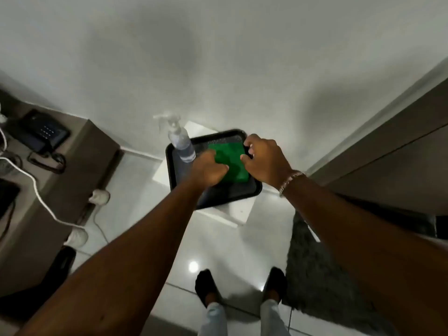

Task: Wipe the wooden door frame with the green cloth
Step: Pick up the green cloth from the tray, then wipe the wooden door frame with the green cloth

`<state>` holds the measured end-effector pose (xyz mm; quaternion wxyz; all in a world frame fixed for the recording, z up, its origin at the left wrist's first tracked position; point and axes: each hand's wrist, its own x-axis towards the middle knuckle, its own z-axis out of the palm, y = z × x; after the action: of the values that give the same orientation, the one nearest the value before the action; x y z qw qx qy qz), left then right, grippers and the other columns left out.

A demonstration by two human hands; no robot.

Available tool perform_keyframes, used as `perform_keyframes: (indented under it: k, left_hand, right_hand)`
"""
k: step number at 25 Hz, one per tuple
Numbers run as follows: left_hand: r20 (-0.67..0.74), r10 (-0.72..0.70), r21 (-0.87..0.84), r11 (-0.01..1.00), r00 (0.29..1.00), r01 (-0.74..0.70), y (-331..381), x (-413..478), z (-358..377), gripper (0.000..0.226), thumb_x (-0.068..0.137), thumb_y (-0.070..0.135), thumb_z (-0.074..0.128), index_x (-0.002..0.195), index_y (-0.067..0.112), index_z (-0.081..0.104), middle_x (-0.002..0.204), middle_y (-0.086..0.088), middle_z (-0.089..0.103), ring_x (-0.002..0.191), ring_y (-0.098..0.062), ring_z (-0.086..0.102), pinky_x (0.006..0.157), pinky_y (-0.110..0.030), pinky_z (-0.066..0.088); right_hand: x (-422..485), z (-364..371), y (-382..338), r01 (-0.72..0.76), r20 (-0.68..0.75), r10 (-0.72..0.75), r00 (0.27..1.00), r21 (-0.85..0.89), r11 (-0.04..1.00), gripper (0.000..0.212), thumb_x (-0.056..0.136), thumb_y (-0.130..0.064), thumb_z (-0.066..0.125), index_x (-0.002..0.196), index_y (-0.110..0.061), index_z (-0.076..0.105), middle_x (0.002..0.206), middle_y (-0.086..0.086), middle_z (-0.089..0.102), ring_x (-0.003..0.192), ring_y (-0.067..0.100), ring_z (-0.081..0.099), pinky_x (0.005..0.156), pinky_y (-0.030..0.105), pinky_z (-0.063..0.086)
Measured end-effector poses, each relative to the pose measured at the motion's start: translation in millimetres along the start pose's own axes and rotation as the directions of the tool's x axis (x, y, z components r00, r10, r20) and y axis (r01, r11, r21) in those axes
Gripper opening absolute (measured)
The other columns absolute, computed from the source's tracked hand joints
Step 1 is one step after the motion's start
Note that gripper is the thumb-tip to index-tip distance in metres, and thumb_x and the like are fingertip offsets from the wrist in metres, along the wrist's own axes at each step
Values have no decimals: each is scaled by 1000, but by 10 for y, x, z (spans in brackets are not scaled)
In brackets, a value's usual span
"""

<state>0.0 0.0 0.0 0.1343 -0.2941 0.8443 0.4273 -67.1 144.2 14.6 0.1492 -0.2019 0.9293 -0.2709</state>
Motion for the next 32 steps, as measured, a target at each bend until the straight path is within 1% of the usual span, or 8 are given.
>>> perform_keyframes:
  k: [2, 7, 12, 14, 19, 23, 28, 32]
  left_hand:
    - [-21, -39, 9, 999, 999, 39, -45, 110, 98, 32, 78, 9, 61, 109, 7, 58, 112, -17, 67, 105, -35, 64, 86, -39, 55]
    - [-235, -258, -310, 934, 937, 179, -63, 298, 254, 46, 72, 3, 64, 117, 3, 53, 114, -19, 63, 105, -35, 62, 86, -38, 55]
    - [51, -448, -620, 686, 892, 380, 89, 330, 69, 48, 71, -3, 70, 118, -2, 57, 90, -13, 65, 67, -22, 62, 39, -21, 49]
    - [176, -436, -640, 630, 883, 439, 206, 210, -44, 43, 76, -2, 66, 117, 5, 58, 88, -8, 65, 69, -20, 61, 50, -29, 49]
    - [191, -83, -803, 559, 978, 204, 872, -228, -335, 42, 78, -16, 61, 112, 7, 59, 105, -17, 70, 97, -37, 70, 66, -46, 62]
    - [98, 245, -837, 545, 964, -53, 1750, -651, -652, 57, 75, -19, 63, 126, 4, 50, 114, -30, 68, 102, -42, 69, 85, -55, 59]
    - [-78, 630, -827, 391, 773, -403, 2863, -1311, -972, 58, 67, -4, 77, 119, 14, 58, 95, -17, 76, 94, -31, 73, 76, -38, 60]
    - [-255, 792, -689, 254, 555, -679, 3756, -1776, -1040, 50, 65, -4, 79, 109, 16, 65, 91, -6, 76, 89, -22, 72, 77, -33, 60]
  right_hand:
    - [90, 199, 25, -28, 31, 29, 999, -36, 999, 34, 87, -17, 65, 119, -5, 57, 112, 22, 68, 106, 40, 63, 87, 39, 52]
    - [152, 454, 26, -196, 78, 191, 979, 68, 978, 43, 80, -5, 65, 120, -5, 50, 119, 21, 62, 109, 39, 60, 85, 35, 49]
    - [151, 324, 80, -287, 20, 306, 952, 406, 868, 52, 76, 1, 71, 121, -11, 49, 112, 12, 63, 104, 28, 63, 83, 35, 56]
    - [75, 166, 73, -264, -6, 314, 950, 525, 809, 54, 75, 2, 74, 121, -16, 49, 106, 4, 62, 99, 24, 64, 75, 28, 55]
    - [-249, -625, -53, -57, -225, 289, 930, 692, 720, 66, 76, 3, 76, 129, -22, 47, 110, -1, 60, 89, 22, 64, 75, 31, 57]
    - [-522, -1532, -254, 211, -486, 214, 847, 677, 705, 68, 77, 9, 72, 132, -22, 46, 110, -5, 57, 95, 20, 62, 80, 32, 57]
    - [-1027, -2794, -440, 573, -788, 63, 613, 498, 650, 61, 79, 1, 67, 122, -38, 48, 116, -7, 57, 99, 16, 61, 90, 34, 55]
    - [-1273, -3574, -488, 692, -926, 23, 378, 298, 657, 54, 84, 5, 69, 123, -28, 51, 125, 15, 60, 112, 21, 62, 100, 38, 53]
